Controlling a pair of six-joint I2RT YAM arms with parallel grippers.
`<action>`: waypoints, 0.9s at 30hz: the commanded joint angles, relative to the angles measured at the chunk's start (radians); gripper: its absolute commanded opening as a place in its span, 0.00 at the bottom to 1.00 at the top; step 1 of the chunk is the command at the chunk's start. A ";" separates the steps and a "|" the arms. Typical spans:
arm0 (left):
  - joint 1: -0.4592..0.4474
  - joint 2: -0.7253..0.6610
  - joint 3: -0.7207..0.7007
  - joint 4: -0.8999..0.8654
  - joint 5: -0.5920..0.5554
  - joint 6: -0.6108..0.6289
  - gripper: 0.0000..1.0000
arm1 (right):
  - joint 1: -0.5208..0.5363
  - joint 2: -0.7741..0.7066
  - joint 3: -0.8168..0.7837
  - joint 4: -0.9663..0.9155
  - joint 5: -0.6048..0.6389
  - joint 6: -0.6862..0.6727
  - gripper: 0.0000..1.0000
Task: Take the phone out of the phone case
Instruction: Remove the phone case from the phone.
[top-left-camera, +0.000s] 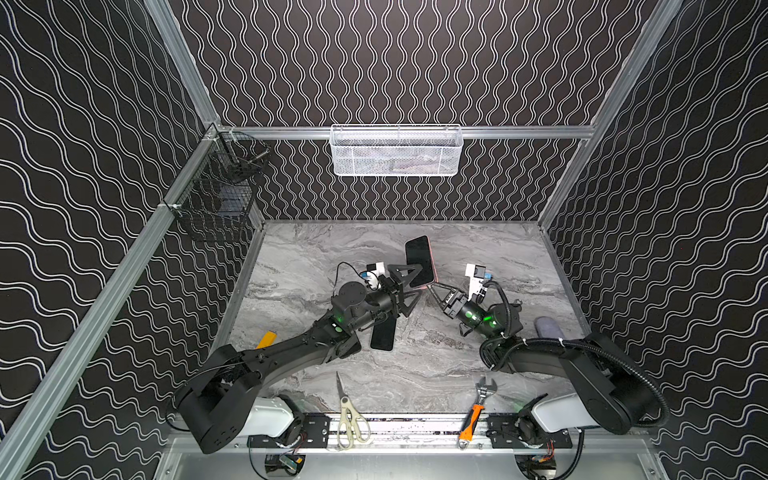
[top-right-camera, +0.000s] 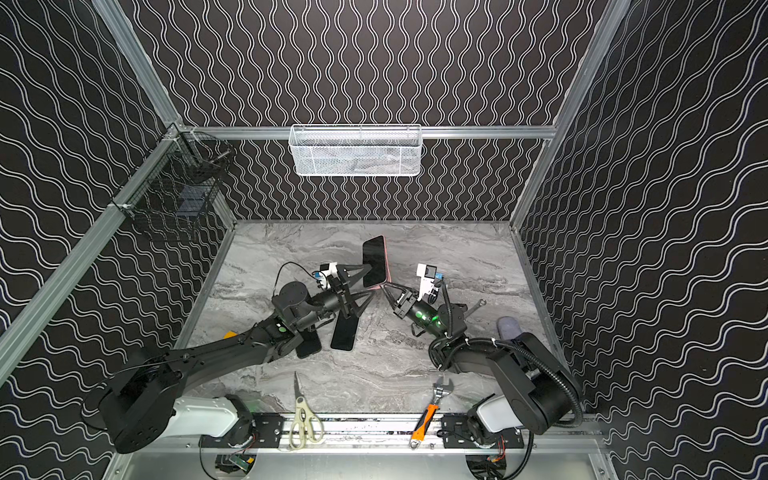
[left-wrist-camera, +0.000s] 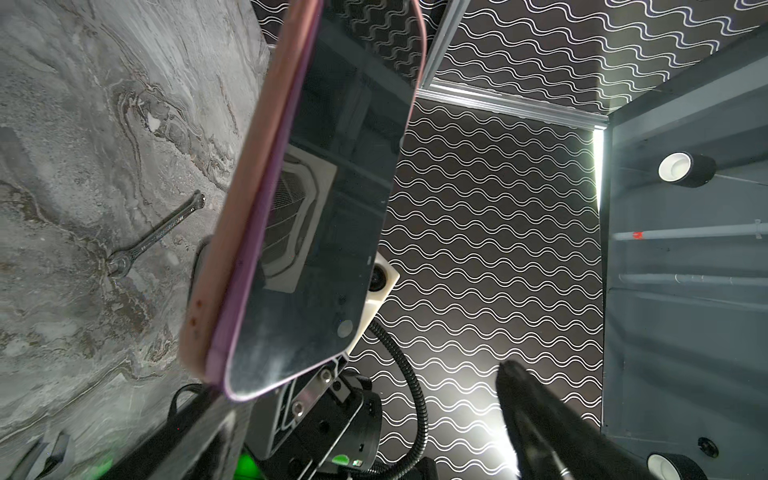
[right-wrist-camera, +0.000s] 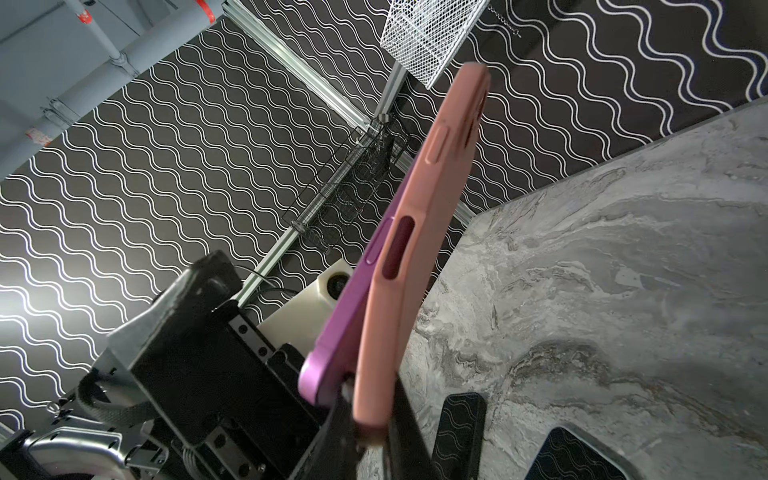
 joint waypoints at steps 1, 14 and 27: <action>0.000 0.009 0.002 0.024 -0.010 -0.011 0.92 | 0.005 -0.014 -0.003 0.076 0.002 -0.013 0.00; 0.000 -0.038 -0.008 0.022 -0.026 -0.010 0.91 | 0.007 -0.001 -0.009 0.089 0.012 -0.017 0.00; 0.001 -0.017 -0.021 0.023 -0.047 -0.023 0.91 | 0.029 -0.006 -0.009 0.092 0.032 -0.023 0.00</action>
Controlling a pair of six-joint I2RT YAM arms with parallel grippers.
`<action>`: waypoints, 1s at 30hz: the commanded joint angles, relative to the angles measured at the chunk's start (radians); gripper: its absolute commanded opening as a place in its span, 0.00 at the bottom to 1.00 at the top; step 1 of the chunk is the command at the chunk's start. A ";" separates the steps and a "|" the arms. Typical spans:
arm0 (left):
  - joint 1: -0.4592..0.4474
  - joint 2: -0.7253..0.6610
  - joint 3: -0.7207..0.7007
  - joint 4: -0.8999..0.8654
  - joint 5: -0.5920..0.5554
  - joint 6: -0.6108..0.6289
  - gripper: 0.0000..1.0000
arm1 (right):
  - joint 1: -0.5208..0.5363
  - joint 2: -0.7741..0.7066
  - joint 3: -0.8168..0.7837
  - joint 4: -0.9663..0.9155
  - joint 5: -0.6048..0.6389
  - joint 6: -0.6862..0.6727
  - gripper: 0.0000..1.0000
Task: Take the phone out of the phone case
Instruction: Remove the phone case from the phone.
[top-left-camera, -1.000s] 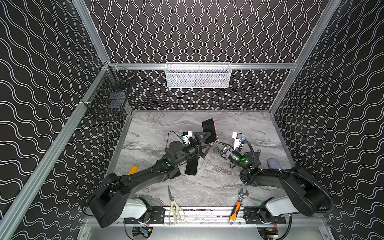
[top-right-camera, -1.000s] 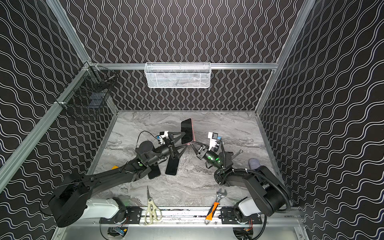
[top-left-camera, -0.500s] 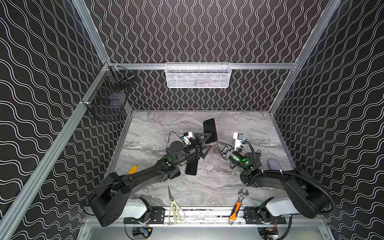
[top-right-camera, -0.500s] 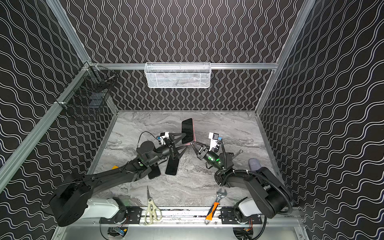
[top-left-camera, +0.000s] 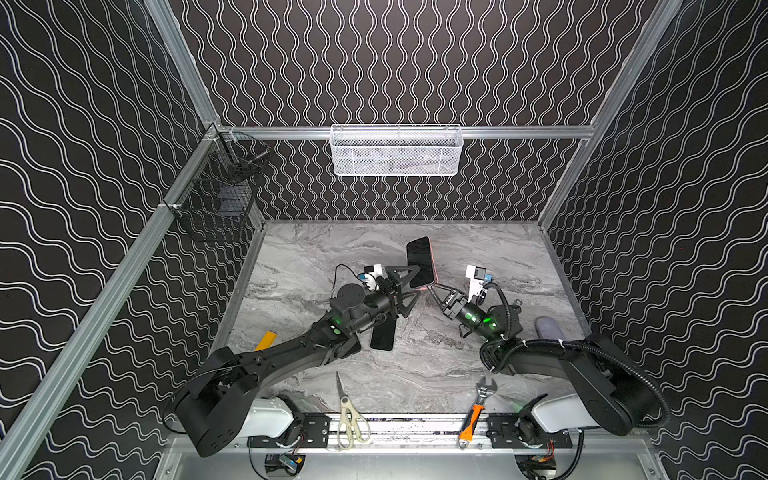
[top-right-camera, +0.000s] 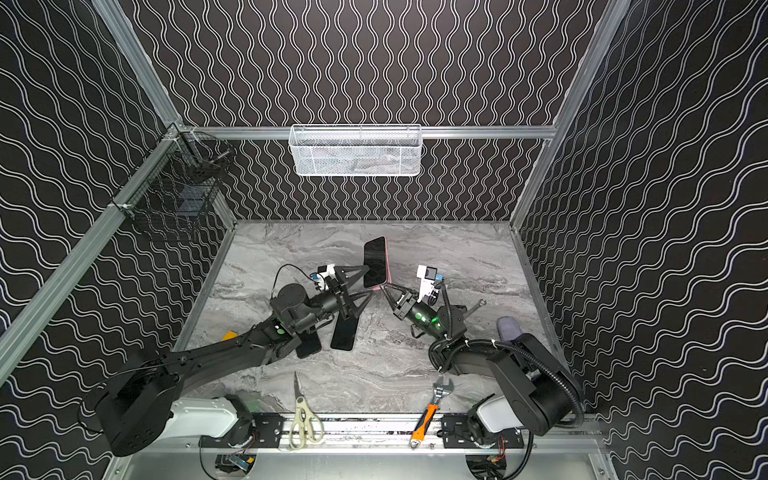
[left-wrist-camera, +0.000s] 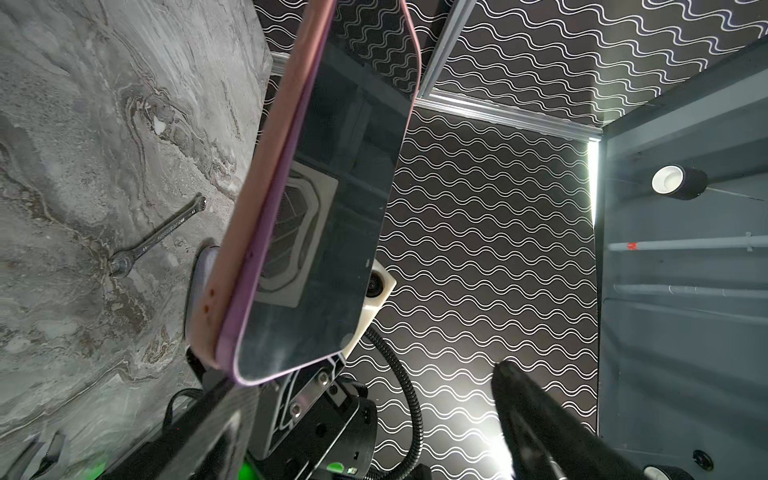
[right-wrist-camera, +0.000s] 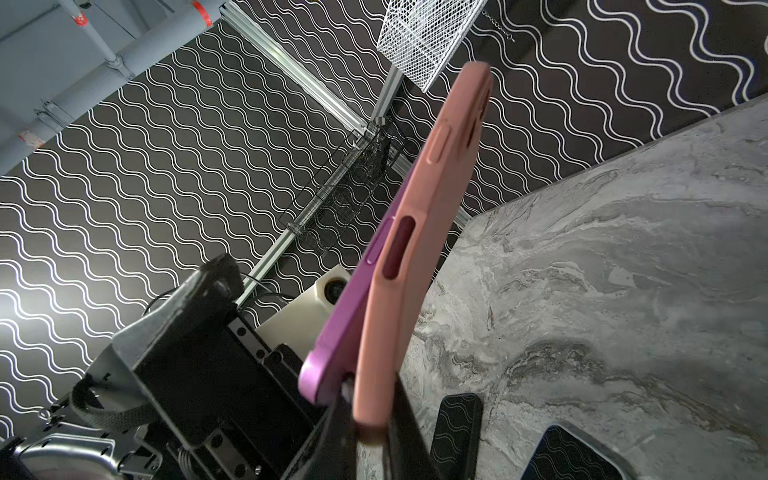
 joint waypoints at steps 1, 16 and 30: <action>0.001 0.008 0.000 0.023 -0.023 -0.004 0.91 | 0.014 -0.003 0.002 0.095 -0.002 -0.010 0.00; 0.003 0.000 -0.002 0.023 -0.042 -0.006 0.86 | 0.052 0.070 -0.062 0.257 0.068 0.018 0.00; 0.004 0.022 -0.004 0.023 -0.031 -0.002 0.84 | 0.086 0.107 -0.054 0.302 0.101 0.025 0.00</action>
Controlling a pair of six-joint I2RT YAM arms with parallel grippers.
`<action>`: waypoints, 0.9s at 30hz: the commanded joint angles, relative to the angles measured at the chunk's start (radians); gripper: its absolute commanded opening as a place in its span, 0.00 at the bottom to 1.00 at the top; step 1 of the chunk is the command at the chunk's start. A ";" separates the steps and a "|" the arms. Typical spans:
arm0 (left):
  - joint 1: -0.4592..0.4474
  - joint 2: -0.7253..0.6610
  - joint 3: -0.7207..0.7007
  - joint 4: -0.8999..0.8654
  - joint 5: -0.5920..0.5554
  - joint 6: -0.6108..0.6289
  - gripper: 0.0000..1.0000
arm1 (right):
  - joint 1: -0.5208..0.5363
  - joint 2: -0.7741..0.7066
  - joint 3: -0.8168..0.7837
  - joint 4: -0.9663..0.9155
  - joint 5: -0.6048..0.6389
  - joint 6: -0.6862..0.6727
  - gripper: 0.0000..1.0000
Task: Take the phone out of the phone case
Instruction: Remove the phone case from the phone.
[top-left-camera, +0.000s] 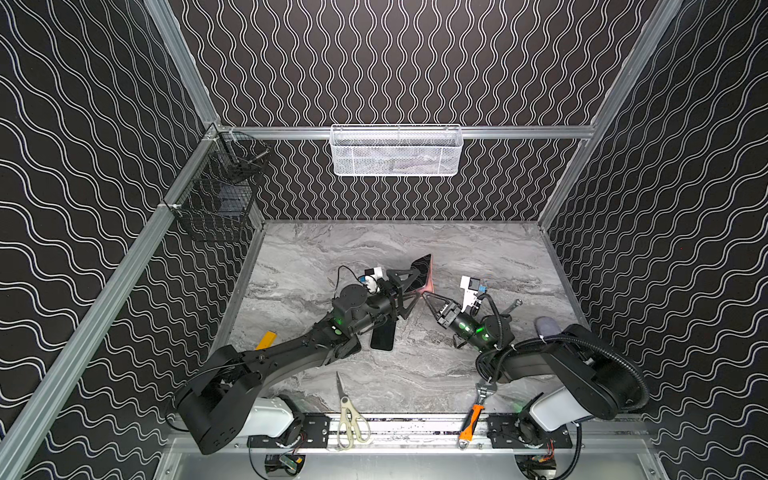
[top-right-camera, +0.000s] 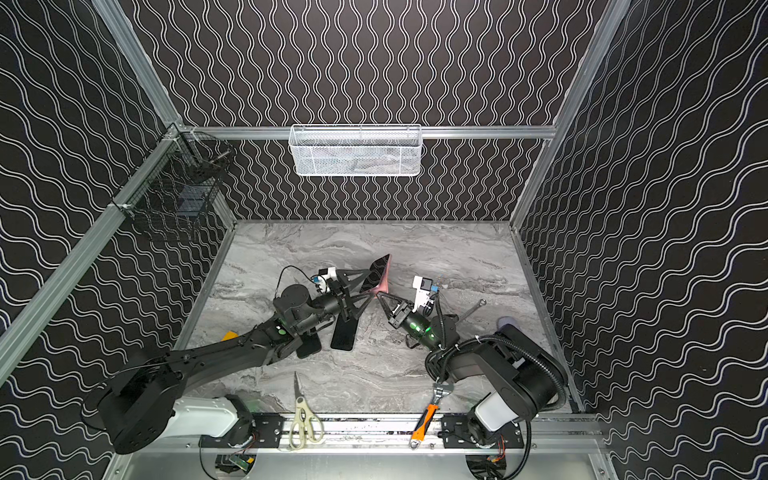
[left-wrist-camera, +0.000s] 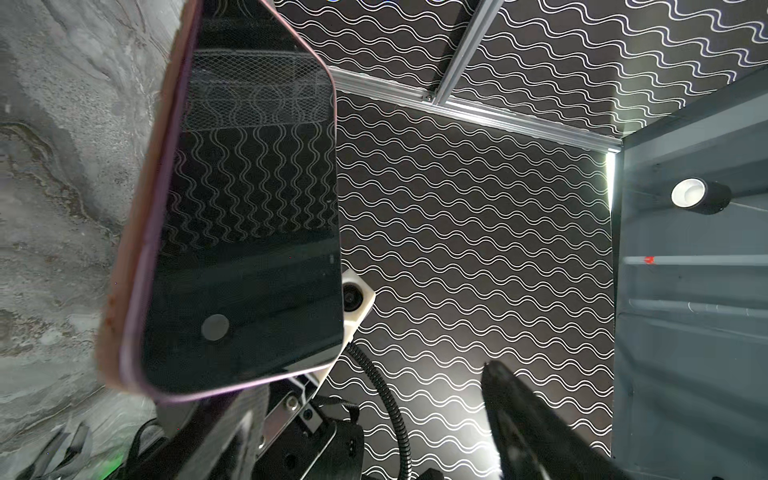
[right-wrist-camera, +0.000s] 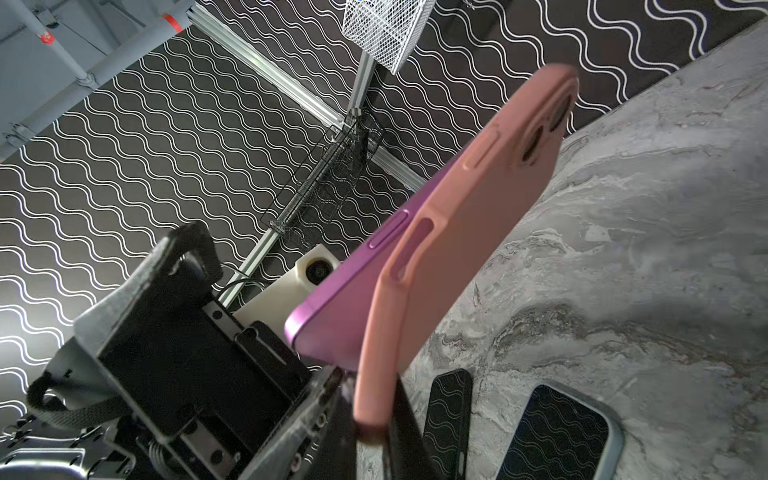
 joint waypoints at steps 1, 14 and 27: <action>0.003 0.009 -0.001 0.044 -0.022 -0.001 0.84 | 0.005 0.004 0.012 0.187 -0.021 -0.004 0.00; 0.002 0.010 -0.041 0.044 -0.067 -0.041 0.66 | 0.005 0.000 0.022 0.187 -0.018 -0.006 0.00; 0.002 0.029 -0.039 0.044 -0.072 -0.078 0.54 | 0.006 -0.009 0.009 0.188 -0.013 -0.012 0.00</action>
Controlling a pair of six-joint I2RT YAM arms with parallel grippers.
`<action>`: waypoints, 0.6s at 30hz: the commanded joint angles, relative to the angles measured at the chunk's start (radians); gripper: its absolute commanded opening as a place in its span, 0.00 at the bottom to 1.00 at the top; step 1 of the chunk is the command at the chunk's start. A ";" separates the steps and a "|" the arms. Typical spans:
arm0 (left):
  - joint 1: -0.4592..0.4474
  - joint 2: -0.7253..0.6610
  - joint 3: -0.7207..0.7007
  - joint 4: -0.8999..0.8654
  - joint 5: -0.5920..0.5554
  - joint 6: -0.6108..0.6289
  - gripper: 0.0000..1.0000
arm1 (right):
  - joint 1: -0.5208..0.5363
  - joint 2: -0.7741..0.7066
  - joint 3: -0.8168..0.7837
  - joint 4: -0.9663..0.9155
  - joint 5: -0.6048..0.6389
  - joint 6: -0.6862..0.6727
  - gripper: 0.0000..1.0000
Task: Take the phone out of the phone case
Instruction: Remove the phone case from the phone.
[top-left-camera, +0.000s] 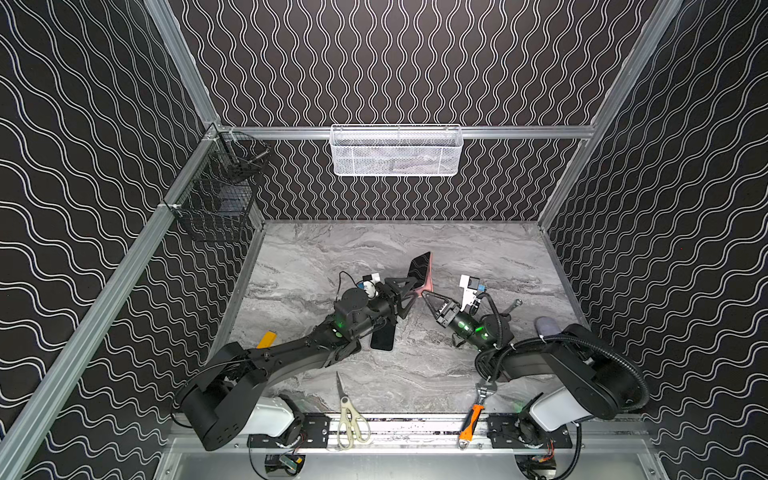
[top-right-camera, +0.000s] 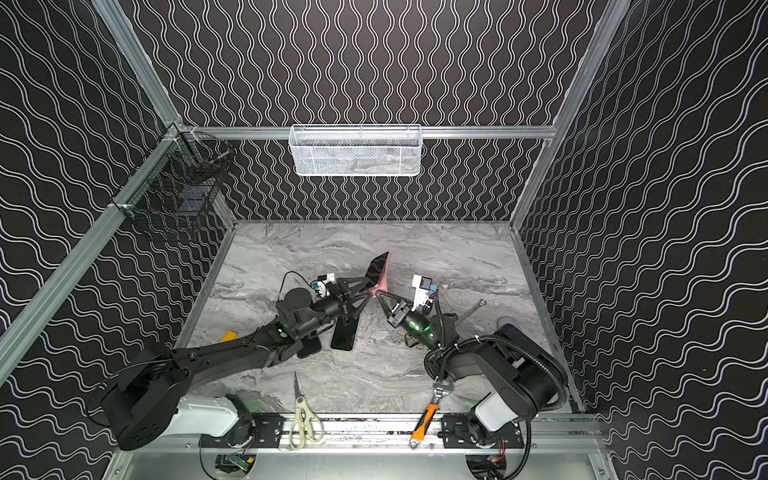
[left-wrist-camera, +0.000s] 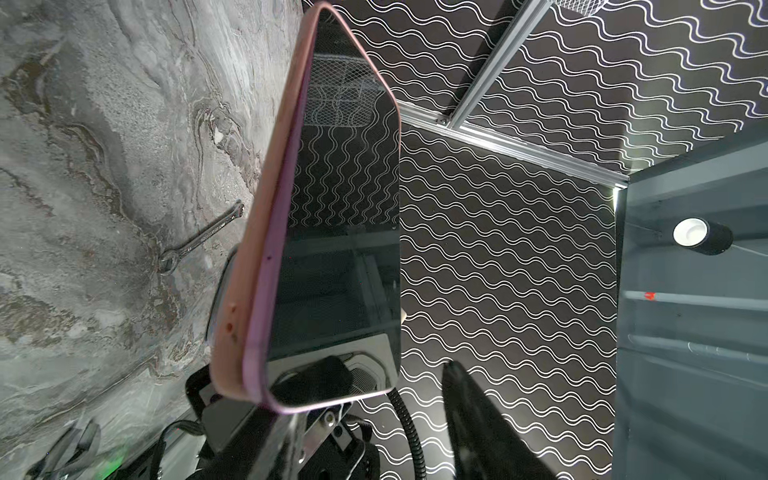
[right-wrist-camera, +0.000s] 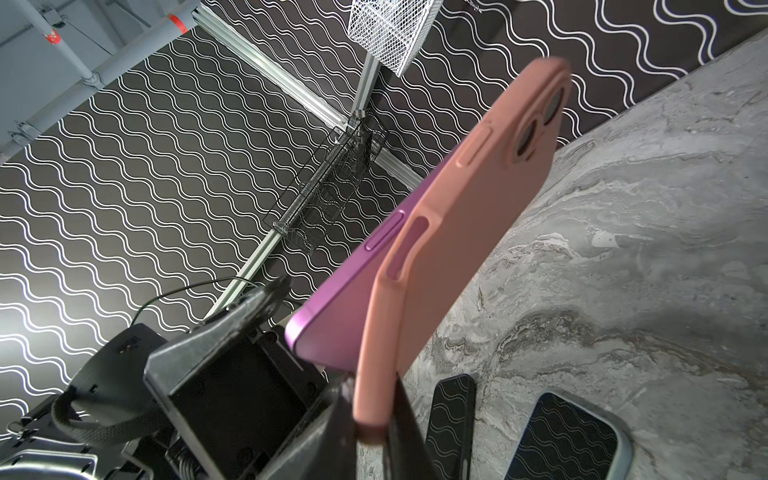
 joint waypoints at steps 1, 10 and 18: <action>0.002 0.009 -0.002 0.025 -0.031 -0.007 0.52 | 0.002 -0.007 -0.001 0.189 -0.016 -0.005 0.00; 0.002 0.022 0.000 0.025 -0.016 -0.034 0.39 | 0.002 -0.006 -0.001 0.189 -0.014 -0.005 0.00; 0.002 0.044 0.005 0.026 0.010 -0.056 0.37 | 0.002 -0.005 -0.003 0.188 -0.011 -0.005 0.00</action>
